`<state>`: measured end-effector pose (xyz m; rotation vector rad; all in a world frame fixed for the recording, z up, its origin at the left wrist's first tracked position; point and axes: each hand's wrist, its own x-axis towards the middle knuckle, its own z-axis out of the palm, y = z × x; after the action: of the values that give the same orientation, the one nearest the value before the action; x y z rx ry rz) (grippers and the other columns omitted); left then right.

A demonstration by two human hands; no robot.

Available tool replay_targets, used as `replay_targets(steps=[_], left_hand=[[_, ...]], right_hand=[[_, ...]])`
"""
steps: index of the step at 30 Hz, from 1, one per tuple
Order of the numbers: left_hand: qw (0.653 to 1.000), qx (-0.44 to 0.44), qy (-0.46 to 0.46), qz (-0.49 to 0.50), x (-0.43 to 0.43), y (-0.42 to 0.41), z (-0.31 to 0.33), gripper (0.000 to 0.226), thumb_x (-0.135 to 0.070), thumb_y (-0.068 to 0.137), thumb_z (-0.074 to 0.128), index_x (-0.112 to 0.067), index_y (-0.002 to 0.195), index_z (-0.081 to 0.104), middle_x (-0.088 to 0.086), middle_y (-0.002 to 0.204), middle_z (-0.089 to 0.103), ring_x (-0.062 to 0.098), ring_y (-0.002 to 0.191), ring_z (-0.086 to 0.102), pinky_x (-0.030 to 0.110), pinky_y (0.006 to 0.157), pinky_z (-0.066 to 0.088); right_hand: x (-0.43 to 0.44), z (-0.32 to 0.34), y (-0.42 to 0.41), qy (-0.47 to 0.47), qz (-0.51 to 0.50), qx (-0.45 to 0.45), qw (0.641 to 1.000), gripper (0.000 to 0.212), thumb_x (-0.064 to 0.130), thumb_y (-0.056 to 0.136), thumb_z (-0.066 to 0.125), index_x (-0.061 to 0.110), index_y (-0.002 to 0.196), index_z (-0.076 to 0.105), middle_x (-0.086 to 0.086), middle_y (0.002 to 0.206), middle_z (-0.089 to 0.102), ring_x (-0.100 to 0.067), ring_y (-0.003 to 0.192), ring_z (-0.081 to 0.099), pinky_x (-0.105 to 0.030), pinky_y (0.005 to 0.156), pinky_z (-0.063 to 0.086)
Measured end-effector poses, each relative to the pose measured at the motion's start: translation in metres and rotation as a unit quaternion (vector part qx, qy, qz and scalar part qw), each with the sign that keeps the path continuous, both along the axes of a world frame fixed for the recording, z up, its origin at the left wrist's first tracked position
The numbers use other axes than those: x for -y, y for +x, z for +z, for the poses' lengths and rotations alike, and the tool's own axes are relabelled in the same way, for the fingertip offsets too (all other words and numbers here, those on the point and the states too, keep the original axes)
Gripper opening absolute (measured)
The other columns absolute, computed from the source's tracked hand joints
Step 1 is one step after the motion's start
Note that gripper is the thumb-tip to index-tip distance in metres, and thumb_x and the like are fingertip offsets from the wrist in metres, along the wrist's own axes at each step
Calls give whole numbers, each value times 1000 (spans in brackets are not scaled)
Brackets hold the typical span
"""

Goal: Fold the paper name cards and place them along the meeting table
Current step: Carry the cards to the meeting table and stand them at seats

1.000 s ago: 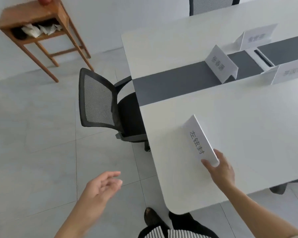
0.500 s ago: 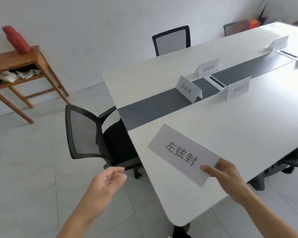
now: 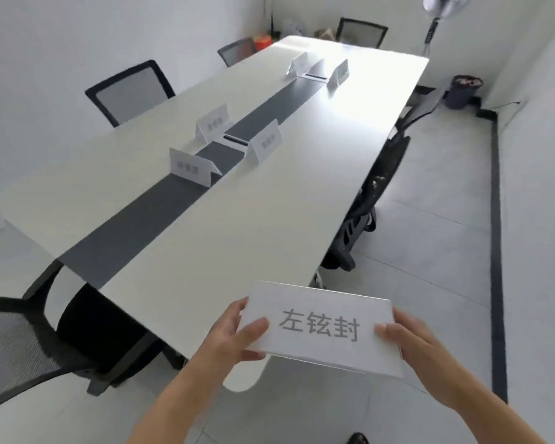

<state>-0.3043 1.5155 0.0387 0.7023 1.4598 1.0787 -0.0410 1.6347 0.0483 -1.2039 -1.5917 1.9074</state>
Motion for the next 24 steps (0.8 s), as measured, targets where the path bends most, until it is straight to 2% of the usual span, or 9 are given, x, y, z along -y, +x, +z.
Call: replay_targets(steps=[3, 7, 9, 12, 15, 17, 19, 21, 24], left_hand=[[1000, 9, 3, -24, -33, 41, -5, 64, -47, 64, 68, -27, 124, 56, 1, 115, 71, 19, 104, 68, 42, 85, 56], [999, 42, -23, -24, -97, 117, -12, 56, -37, 61, 68, -18, 114, 64, 10, 108, 73, 26, 96, 69, 42, 75, 56], [998, 51, -35, -28, -127, 151, -17, 56, -40, 58, 68, -15, 108, 67, 15, 106, 73, 30, 94, 68, 44, 73, 55], [997, 57, -53, -28, -164, 187, -25, 54, -39, 58, 68, -10, 104, 66, 18, 104, 72, 28, 89, 67, 42, 70, 54], [995, 66, -66, -16, -198, 207, -28, 60, -35, 59, 70, -8, 111, 64, 20, 109, 71, 36, 100, 64, 53, 83, 52], [995, 61, -75, -6, -223, 213, -33, 55, -30, 63, 69, -8, 114, 64, 20, 111, 70, 39, 105, 63, 54, 85, 51], [995, 50, -82, -1, -255, 216, -41, 47, -30, 74, 61, -8, 115, 63, 20, 111, 71, 37, 99, 64, 47, 75, 53], [995, 46, -90, 3, -294, 220, -50, 36, -24, 84, 56, -6, 115, 62, 22, 112, 70, 35, 95, 64, 43, 70, 52], [995, 49, -83, 0, -368, 233, -58, 31, -21, 89, 53, -5, 114, 63, 23, 116, 67, 33, 96, 63, 46, 76, 52]], right_hand=[[-10, -3, 47, -13, -43, 2, 999, 39, 42, 69, 60, 30, 104, 71, -5, 105, 75, -24, 95, 70, -34, 79, 51], [-41, -15, 129, -28, -126, 39, 991, 33, 41, 86, 53, 20, 103, 70, -5, 93, 76, -21, 81, 70, -26, 67, 53], [-64, -26, 171, -22, -180, 71, 981, 29, 37, 95, 51, 15, 105, 68, -7, 86, 76, -20, 76, 69, -28, 66, 54], [-93, -45, 233, -4, -248, 127, 960, 24, 33, 95, 51, 17, 103, 66, -2, 83, 77, -19, 76, 73, -38, 74, 55], [-121, -57, 280, -12, -274, 154, 949, 17, 30, 92, 59, 20, 101, 68, 1, 82, 77, -16, 76, 73, -35, 73, 54], [-143, -64, 302, -26, -283, 167, 944, 14, 26, 91, 61, 19, 100, 69, 0, 82, 78, -17, 76, 74, -33, 71, 53], [-170, -72, 317, -38, -292, 178, 939, 13, 24, 91, 61, 18, 100, 69, -1, 82, 78, -17, 76, 74, -33, 71, 52], [-200, -79, 327, -42, -304, 180, 934, 12, 24, 91, 62, 18, 99, 69, -2, 82, 78, -17, 75, 74, -35, 72, 53], [-253, -83, 337, -47, -324, 176, 928, 11, 22, 91, 62, 18, 99, 69, -3, 83, 78, -18, 76, 73, -36, 73, 54]])
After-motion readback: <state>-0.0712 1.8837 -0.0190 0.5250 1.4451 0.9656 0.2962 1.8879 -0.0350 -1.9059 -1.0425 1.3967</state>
